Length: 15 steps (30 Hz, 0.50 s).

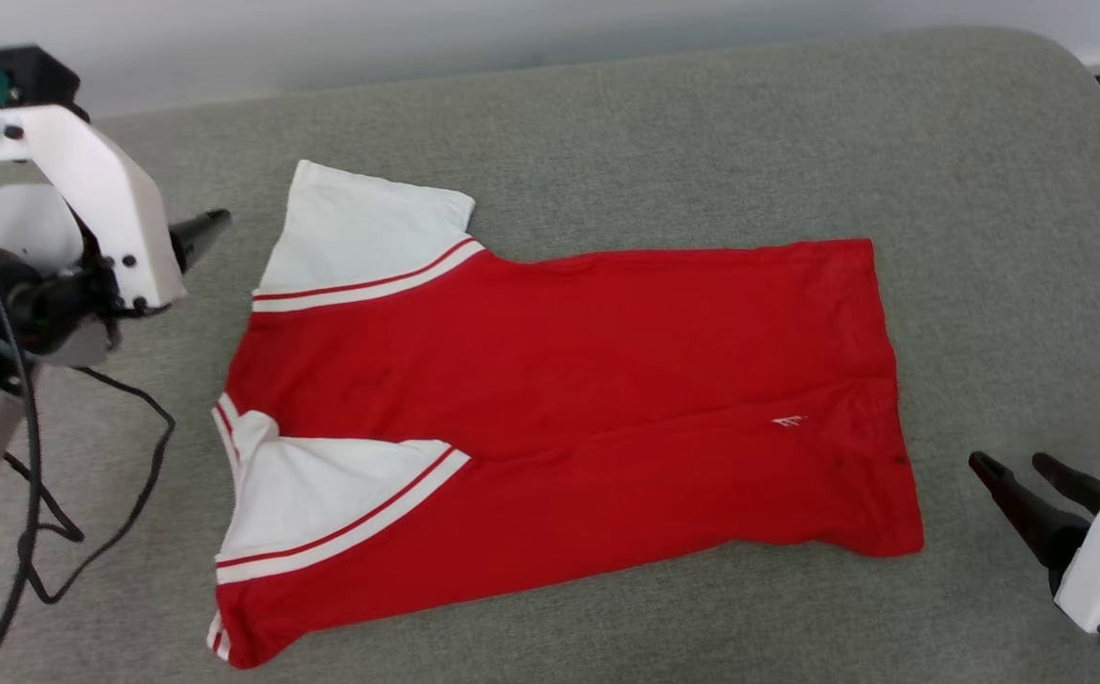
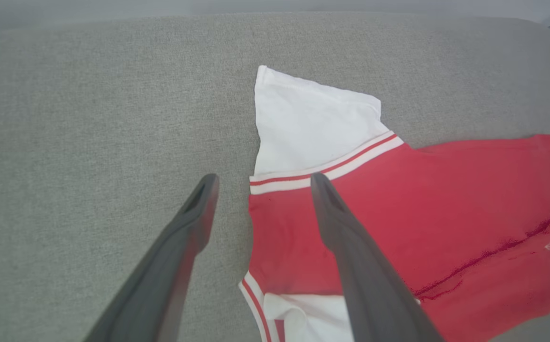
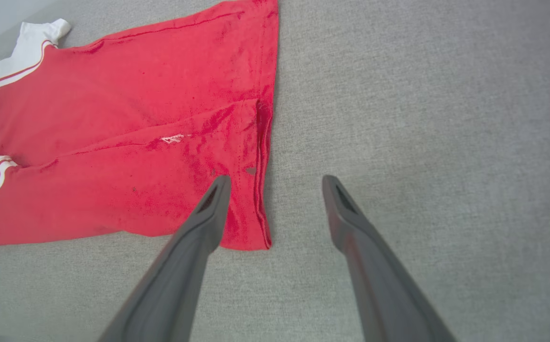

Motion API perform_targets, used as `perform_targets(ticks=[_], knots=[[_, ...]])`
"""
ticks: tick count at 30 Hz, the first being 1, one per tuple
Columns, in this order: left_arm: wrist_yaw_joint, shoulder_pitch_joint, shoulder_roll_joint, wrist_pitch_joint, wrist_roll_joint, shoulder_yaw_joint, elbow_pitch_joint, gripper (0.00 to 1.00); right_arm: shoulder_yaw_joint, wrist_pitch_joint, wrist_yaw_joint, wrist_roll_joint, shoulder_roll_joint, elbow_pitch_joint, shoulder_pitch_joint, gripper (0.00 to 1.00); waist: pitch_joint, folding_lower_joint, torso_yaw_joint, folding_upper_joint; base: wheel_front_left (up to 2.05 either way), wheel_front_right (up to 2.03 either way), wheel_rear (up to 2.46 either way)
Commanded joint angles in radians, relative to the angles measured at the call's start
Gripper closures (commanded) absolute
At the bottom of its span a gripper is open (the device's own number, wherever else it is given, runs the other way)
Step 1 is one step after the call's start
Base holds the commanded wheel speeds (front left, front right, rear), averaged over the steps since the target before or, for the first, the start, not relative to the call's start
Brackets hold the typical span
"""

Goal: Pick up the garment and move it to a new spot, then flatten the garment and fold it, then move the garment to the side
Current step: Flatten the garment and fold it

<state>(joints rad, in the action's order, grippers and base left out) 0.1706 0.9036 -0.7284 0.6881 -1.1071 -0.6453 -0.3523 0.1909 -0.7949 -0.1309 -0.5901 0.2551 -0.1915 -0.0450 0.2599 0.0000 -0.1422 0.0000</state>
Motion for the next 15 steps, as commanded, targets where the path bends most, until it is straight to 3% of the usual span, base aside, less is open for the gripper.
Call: perform_targets(ticks=[1,9,15], knots=[[-0.007,0.033,-0.014,0.006,0.012,0.002,-0.015,0.00,-0.001,0.016,0.001,-0.010,-0.009,-0.006,-0.025,0.00,0.066,0.0000,-0.066,0.0000,0.00,0.00,0.00],[-0.066,0.187,-0.049,0.011,0.098,-0.017,-0.088,0.00,-0.026,0.070,0.001,-0.025,-0.018,-0.010,-0.087,0.00,0.200,0.0000,-0.161,0.0000,0.00,0.00,0.00],[-0.105,0.275,-0.054,0.038,0.155,-0.052,-0.138,0.00,-0.027,0.106,0.001,-0.032,-0.020,-0.008,-0.113,0.00,0.287,0.0000,-0.186,0.0000,0.00,0.00,0.00]])
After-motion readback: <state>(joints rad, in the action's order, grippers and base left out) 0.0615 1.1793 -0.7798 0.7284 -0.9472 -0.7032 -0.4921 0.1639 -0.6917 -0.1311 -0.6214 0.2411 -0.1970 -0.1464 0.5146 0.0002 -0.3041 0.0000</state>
